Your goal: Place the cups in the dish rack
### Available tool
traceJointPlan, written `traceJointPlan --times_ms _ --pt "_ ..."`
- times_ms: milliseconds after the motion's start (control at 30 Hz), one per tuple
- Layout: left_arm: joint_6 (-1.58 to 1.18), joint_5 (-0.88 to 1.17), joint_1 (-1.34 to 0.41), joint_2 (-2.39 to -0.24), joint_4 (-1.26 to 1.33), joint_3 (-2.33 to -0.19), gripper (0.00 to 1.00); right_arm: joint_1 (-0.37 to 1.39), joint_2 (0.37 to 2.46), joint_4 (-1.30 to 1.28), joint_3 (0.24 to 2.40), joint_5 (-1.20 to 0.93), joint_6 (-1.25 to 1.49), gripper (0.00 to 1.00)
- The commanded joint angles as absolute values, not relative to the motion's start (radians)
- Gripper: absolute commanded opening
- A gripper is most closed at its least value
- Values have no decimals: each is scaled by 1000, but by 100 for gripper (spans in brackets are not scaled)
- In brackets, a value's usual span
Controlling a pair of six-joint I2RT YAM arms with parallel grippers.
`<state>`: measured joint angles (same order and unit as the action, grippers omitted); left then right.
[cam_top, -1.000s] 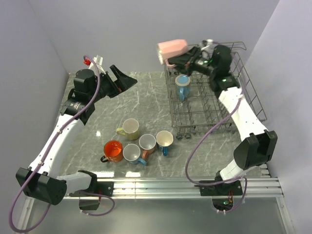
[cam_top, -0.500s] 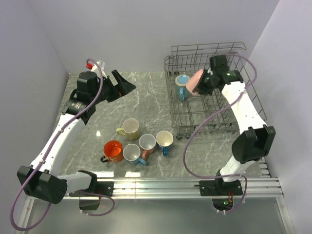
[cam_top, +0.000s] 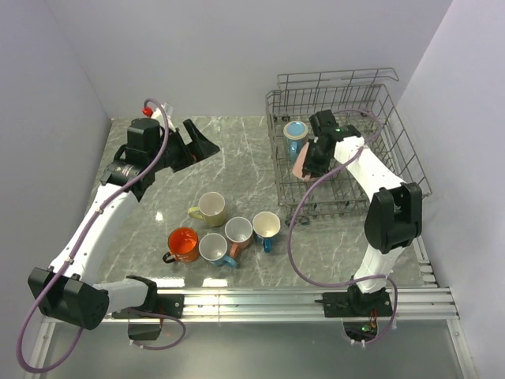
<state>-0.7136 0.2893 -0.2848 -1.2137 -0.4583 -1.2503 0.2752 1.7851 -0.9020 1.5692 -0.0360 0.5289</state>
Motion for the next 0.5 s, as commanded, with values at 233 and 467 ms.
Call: traceJointPlan --times_ms 233,467 --pt "-675 256 -282 -1189 -494 -1275 99 367 1832 -698 1390 45 526 0" --pt "-650 218 -282 -1265 -546 -1305 98 365 1859 -698 1411 -29 483 3"
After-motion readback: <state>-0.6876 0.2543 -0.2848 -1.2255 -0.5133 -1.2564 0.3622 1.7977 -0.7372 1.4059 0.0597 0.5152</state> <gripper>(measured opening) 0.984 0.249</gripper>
